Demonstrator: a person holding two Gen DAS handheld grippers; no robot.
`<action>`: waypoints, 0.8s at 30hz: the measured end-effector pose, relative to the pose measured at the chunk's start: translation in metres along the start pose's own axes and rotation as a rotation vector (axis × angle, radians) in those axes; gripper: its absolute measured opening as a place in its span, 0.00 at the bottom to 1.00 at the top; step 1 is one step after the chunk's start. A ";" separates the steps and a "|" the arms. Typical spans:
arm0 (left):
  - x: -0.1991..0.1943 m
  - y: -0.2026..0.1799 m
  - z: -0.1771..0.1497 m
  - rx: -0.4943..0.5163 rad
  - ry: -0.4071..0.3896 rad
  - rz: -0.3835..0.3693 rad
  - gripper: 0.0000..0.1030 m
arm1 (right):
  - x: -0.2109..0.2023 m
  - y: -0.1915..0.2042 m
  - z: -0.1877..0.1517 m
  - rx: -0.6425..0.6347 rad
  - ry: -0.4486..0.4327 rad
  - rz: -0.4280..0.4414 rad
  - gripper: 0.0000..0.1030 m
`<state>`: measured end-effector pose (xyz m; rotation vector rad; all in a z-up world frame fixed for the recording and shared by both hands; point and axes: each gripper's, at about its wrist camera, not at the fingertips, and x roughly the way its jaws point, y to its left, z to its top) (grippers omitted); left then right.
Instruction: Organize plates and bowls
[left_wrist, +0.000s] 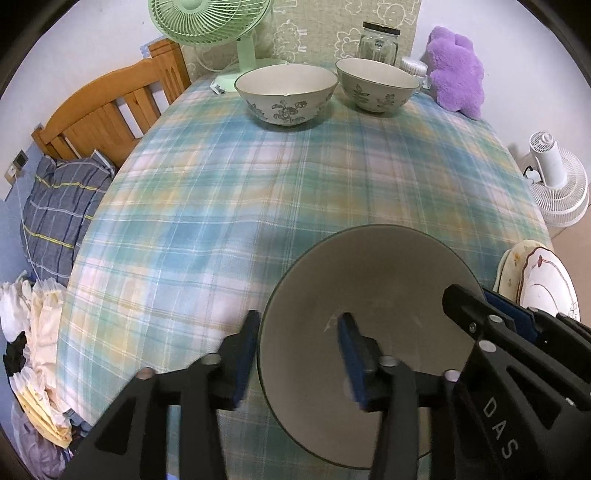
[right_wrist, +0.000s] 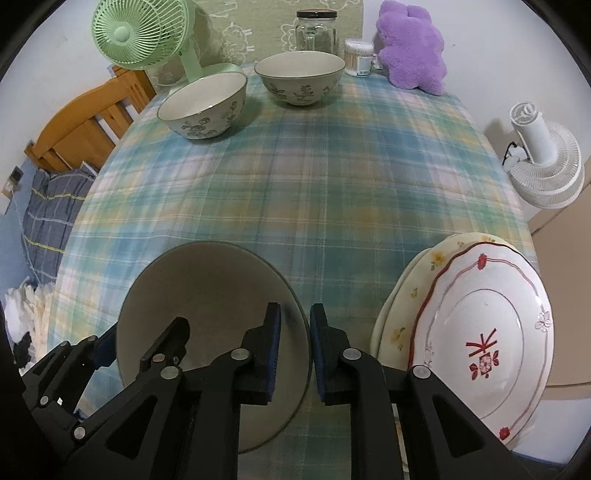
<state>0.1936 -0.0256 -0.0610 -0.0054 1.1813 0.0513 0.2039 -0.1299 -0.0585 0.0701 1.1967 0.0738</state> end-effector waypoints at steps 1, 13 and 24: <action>-0.001 0.000 0.000 0.000 -0.004 0.002 0.63 | 0.000 0.001 0.001 -0.007 -0.002 0.001 0.20; -0.034 0.019 0.015 0.016 -0.097 -0.041 0.82 | -0.033 0.016 0.007 -0.022 -0.109 -0.013 0.63; -0.064 0.033 0.051 0.083 -0.196 -0.053 0.82 | -0.069 0.036 0.034 0.034 -0.199 -0.071 0.63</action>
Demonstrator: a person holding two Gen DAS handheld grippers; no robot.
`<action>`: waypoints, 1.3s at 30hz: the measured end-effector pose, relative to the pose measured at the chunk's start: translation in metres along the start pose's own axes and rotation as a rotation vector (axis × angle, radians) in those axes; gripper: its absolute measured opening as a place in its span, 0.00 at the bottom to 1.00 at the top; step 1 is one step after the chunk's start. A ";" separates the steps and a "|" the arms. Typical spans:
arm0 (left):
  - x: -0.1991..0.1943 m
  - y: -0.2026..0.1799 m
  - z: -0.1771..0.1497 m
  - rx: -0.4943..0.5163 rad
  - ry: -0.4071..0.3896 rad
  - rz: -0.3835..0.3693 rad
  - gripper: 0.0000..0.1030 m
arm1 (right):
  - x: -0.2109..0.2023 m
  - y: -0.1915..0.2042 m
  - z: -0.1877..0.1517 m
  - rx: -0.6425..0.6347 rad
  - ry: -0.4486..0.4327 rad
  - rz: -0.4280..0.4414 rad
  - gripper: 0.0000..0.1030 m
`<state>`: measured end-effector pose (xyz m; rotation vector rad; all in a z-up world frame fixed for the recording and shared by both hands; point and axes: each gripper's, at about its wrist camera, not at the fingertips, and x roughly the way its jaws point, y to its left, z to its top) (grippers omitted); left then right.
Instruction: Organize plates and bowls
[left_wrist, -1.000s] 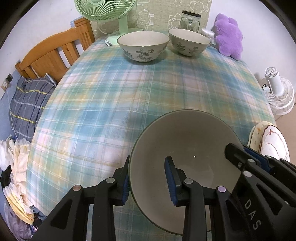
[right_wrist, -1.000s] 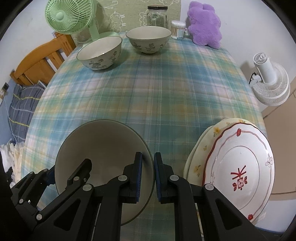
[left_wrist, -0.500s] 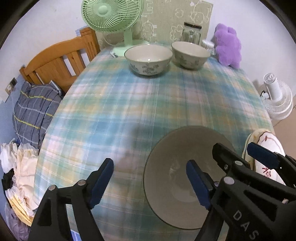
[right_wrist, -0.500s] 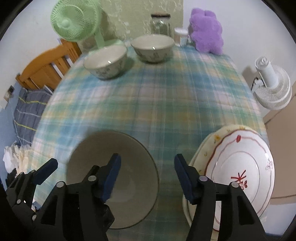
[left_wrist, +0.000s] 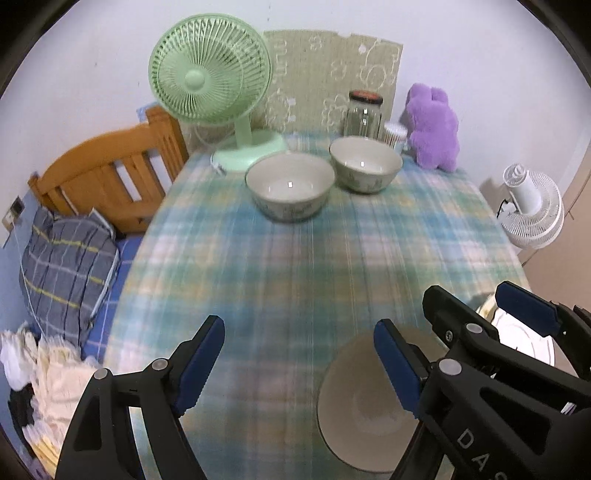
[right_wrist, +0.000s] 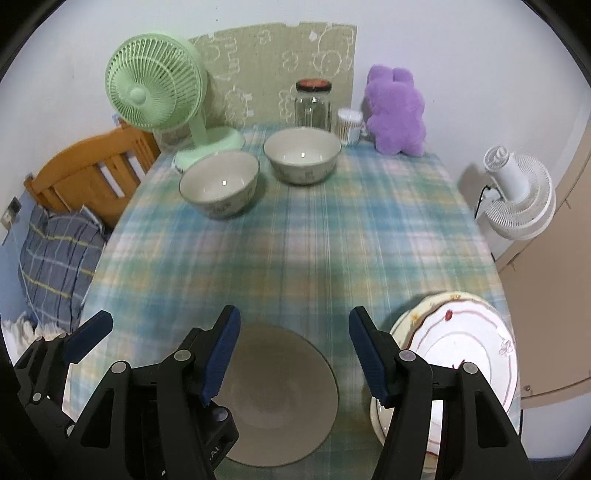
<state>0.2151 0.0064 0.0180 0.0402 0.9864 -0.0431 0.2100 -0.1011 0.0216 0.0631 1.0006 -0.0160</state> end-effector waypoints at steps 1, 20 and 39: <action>0.000 0.002 0.003 -0.002 0.000 -0.001 0.82 | -0.001 0.002 0.003 0.000 -0.007 -0.001 0.63; 0.043 0.000 0.088 -0.091 -0.040 0.065 0.89 | 0.045 -0.008 0.101 -0.079 -0.054 0.060 0.72; 0.134 0.028 0.141 -0.143 -0.001 0.128 0.74 | 0.147 0.027 0.170 -0.126 -0.001 0.197 0.55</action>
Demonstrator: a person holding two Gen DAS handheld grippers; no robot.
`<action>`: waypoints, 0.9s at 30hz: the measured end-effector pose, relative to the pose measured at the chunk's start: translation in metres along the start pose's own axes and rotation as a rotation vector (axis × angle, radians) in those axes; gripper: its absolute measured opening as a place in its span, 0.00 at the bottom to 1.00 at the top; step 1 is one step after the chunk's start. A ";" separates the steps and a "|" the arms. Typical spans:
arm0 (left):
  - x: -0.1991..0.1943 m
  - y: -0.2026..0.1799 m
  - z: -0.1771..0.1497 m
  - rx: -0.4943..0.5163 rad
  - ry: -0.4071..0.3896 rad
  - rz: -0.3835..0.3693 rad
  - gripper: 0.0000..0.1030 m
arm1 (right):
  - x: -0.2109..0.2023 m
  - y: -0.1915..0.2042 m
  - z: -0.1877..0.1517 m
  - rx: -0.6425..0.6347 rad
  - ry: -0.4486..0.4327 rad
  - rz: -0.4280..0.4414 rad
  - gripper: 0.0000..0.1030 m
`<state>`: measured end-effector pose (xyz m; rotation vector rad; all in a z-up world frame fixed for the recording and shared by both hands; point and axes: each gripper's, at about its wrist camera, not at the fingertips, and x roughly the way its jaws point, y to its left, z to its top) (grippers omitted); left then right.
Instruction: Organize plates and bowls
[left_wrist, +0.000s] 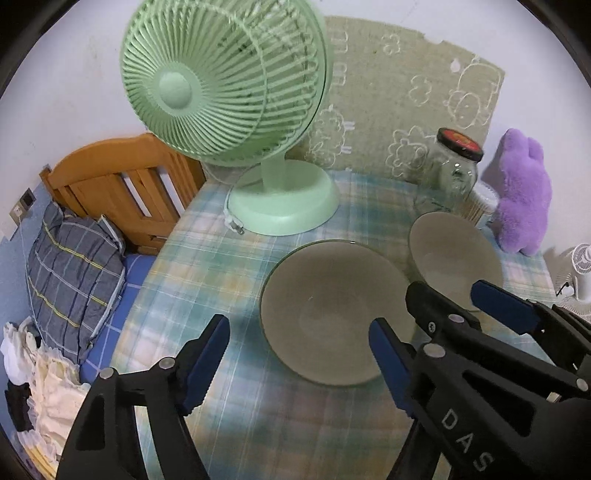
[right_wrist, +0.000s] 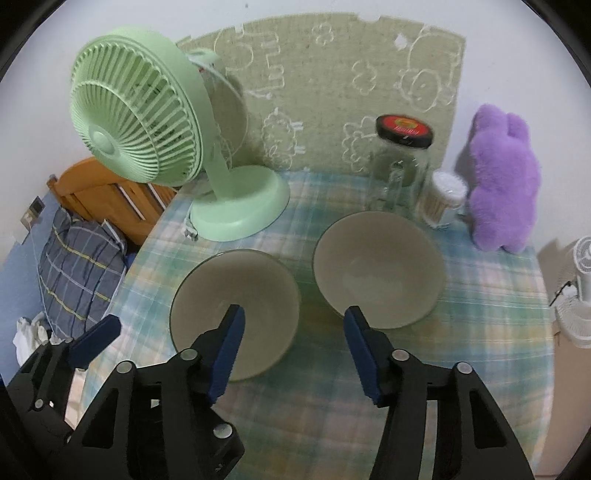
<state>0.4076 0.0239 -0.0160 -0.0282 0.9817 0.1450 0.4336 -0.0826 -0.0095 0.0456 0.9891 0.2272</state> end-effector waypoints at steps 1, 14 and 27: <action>0.005 0.000 0.001 0.002 0.001 0.005 0.73 | 0.006 0.000 0.001 0.005 0.006 0.003 0.53; 0.063 0.005 0.004 -0.032 0.083 -0.010 0.49 | 0.066 -0.001 0.007 0.024 0.095 0.016 0.33; 0.078 0.012 0.006 -0.051 0.089 0.015 0.27 | 0.087 0.004 0.009 0.004 0.105 -0.012 0.25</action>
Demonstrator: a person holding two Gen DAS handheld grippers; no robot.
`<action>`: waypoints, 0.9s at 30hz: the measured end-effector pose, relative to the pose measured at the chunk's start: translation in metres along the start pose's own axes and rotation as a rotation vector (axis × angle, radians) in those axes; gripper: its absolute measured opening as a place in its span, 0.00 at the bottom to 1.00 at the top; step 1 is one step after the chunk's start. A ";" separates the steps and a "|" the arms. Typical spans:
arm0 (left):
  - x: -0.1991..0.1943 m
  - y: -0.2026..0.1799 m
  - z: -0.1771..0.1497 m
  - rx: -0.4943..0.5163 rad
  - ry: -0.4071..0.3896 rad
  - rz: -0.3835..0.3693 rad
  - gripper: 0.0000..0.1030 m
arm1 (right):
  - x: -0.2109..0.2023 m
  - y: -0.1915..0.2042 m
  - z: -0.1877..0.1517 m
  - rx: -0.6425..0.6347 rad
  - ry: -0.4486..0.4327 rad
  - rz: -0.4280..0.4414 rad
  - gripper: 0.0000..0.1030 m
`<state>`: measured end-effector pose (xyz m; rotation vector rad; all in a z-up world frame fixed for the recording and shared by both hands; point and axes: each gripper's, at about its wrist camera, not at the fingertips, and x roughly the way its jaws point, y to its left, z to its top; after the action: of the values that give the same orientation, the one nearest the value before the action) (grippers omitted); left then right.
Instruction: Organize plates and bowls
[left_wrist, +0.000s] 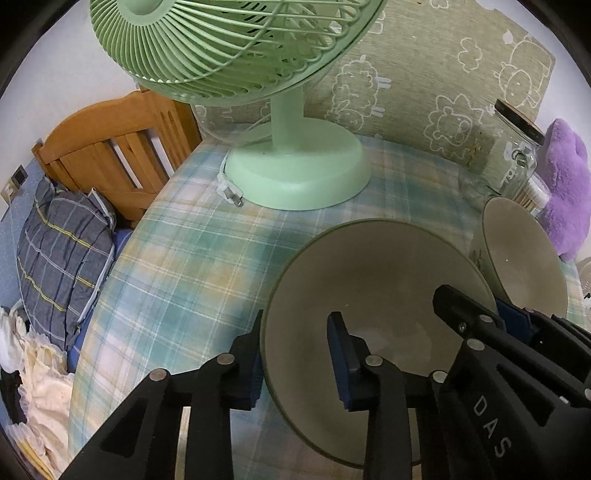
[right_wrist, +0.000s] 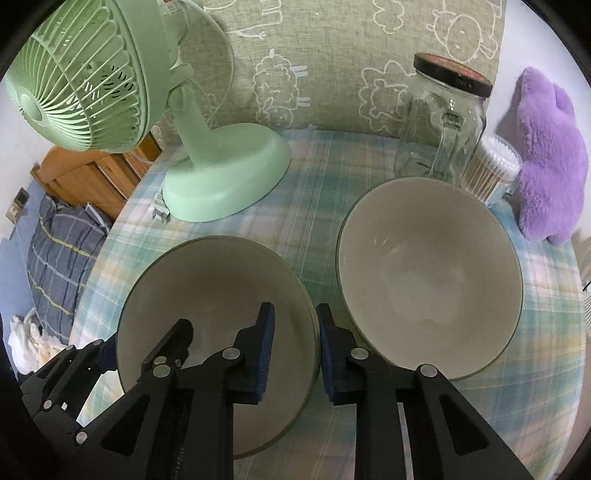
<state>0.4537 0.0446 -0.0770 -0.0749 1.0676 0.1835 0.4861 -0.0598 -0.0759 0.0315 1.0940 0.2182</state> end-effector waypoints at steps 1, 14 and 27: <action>0.000 0.000 0.000 0.001 -0.003 0.005 0.26 | 0.000 0.000 0.001 -0.002 -0.002 -0.003 0.25; -0.009 0.003 -0.012 -0.012 0.021 0.037 0.19 | -0.008 0.002 -0.006 -0.024 -0.002 -0.038 0.17; -0.043 -0.009 -0.049 -0.003 0.041 0.020 0.19 | -0.048 -0.005 -0.046 -0.003 0.009 -0.059 0.17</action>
<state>0.3933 0.0232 -0.0626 -0.0714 1.1096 0.2021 0.4254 -0.0777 -0.0561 -0.0048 1.1023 0.1674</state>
